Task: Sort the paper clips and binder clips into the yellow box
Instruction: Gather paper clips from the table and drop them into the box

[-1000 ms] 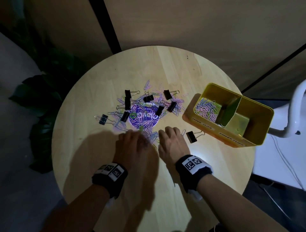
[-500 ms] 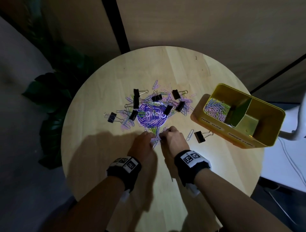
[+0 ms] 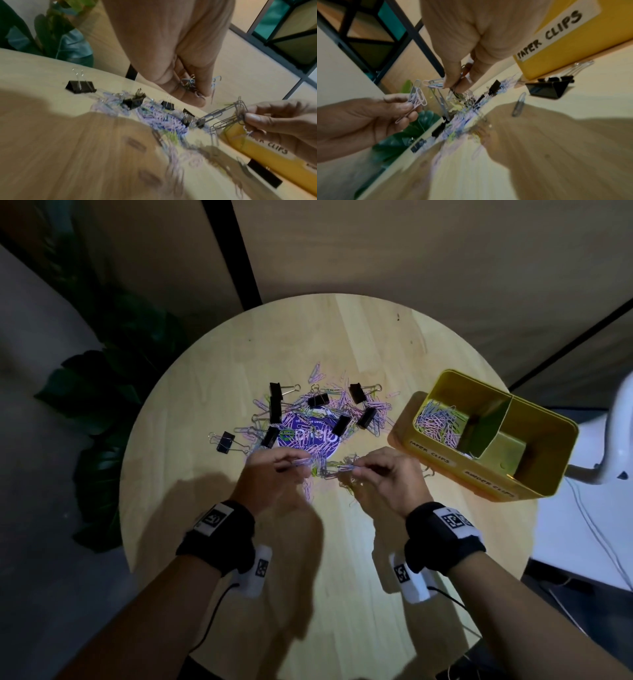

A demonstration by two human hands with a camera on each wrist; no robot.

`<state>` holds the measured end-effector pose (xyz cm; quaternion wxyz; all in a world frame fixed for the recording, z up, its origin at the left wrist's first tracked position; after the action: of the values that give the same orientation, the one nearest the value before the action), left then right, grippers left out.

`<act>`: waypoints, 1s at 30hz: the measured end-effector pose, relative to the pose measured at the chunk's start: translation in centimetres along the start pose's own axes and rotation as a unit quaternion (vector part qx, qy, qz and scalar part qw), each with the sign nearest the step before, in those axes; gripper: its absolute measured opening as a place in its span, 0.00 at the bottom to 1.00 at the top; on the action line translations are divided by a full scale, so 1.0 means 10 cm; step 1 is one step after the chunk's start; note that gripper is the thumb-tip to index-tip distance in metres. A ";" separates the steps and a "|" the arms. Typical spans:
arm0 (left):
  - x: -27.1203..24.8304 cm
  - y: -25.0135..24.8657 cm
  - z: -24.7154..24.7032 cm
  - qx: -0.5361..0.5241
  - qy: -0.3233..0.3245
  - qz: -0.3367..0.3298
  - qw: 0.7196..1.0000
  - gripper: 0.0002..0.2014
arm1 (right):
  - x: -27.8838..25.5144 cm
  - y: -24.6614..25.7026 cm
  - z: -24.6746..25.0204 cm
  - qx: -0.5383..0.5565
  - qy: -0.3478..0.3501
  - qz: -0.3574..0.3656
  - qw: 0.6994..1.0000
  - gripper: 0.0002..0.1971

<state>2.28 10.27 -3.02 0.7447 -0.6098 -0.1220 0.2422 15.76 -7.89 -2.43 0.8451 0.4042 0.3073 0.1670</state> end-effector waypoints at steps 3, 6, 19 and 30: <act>0.09 -0.26 0.02 -0.042 0.020 0.006 0.999 0.12 | -0.04 0.08 0.16 0.051 -0.008 0.021 0.998 0.06; 0.18 -0.58 -0.08 -0.056 0.035 -0.014 0.998 0.13 | -0.11 0.18 0.34 0.127 -0.016 -0.008 0.992 0.05; 0.99 -1.15 -1.45 0.024 0.095 -0.058 0.993 0.08 | 0.07 0.23 1.36 0.194 -0.235 -0.037 0.952 0.07; 1.13 -1.03 -1.86 0.196 0.167 -0.069 0.964 0.14 | 0.39 -0.02 1.40 -0.099 -0.164 -0.147 0.971 0.16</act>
<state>22.96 -1.22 1.44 0.8744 -0.4736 0.0123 0.1043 27.87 -14.11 2.70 0.9350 0.2909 0.2028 0.0026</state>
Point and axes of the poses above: each hand's wrist, its own x-axis towards the middle knuckle, its own z-axis out of the back of the hand, y = z × x, the point moved 2 cm from there along x, towards the middle knuckle, and after that the axes turned 13 degrees about -z, right-handed, at the moved point
